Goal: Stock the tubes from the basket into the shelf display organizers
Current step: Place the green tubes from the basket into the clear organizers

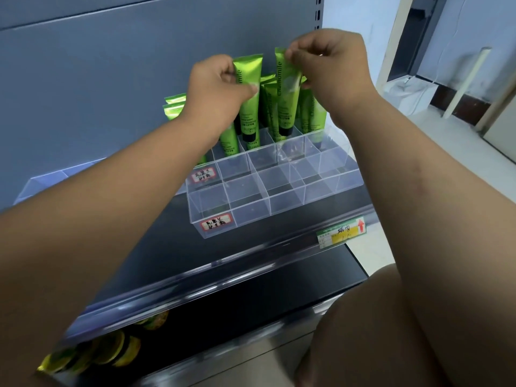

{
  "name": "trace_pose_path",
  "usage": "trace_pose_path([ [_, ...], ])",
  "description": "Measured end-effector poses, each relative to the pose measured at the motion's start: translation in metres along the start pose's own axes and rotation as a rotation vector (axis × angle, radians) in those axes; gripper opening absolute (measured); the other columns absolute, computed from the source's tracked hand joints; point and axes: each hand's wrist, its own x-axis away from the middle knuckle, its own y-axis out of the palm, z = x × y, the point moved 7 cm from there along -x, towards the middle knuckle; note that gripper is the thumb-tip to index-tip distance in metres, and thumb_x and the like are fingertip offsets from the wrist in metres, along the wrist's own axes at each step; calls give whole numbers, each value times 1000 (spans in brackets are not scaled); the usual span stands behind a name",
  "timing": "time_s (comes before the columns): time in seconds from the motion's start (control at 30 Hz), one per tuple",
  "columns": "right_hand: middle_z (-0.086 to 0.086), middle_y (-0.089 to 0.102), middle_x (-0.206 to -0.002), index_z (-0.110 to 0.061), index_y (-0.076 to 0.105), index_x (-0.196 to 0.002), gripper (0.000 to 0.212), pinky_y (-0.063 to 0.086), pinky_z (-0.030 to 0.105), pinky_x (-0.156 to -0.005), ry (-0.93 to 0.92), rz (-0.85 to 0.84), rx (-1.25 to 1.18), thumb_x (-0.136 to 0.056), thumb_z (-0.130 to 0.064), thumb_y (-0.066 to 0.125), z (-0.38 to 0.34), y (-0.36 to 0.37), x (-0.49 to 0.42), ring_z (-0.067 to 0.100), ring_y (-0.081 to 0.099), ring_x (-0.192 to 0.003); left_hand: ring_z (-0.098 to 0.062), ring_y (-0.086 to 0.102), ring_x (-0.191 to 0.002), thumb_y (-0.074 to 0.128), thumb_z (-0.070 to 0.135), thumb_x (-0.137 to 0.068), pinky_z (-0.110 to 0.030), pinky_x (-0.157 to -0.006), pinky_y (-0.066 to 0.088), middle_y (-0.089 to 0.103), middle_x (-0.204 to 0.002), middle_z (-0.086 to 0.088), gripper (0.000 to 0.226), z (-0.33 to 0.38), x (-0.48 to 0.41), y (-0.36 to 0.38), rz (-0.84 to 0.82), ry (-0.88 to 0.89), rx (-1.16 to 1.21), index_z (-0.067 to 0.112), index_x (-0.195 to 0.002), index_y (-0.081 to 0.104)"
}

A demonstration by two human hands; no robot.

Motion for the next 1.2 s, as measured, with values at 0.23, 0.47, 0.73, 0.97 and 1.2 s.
trace_pose_path([
  [0.23, -6, 68, -74, -9, 78, -89, 9, 49, 18, -66, -8, -13, 33, -88, -16, 72, 7, 8, -4, -2, 57, -62, -17, 51, -64, 86, 12, -74, -39, -60, 51, 44, -60, 11, 32, -7, 0, 2, 1, 24, -32, 28, -80, 58],
  [0.47, -8, 73, -81, -11, 80, -89, 8, 54, 20, -76, -35, -3, 27, -87, -13, 73, 12, 14, -1, 0, 66, -75, -18, 57, -62, 85, 17, -76, -36, -56, 50, 46, -60, 11, 31, -11, 1, 3, 49, 51, -115, 29, -79, 56],
  [0.73, -15, 69, -73, -4, 80, -93, 12, 46, 14, -66, -23, -47, 78, -89, -12, 70, 26, 16, -2, -9, 57, -62, -18, 59, -66, 87, 18, -75, -30, -61, 47, 53, -66, 7, 32, -24, 1, 6, 3, 39, -163, 27, -88, 60],
  [0.97, -13, 68, -83, -7, 78, -98, 15, 45, 11, -68, -20, -107, 278, -92, -10, 64, 34, 19, -6, -11, 59, -67, -19, 56, -71, 84, 15, -80, -29, -69, 47, 52, -67, 6, 39, -40, 9, 9, 1, 35, -232, 11, -115, 68],
  [1.2, -2, 64, -83, -14, 79, -100, 17, 40, 9, -63, -44, -191, 455, -93, -18, 64, 35, 30, -2, 7, 56, -71, -35, 72, -86, 81, 14, -83, -45, -79, 59, 56, -70, 2, 36, -49, 13, 9, -9, -29, -243, 12, -115, 66],
])
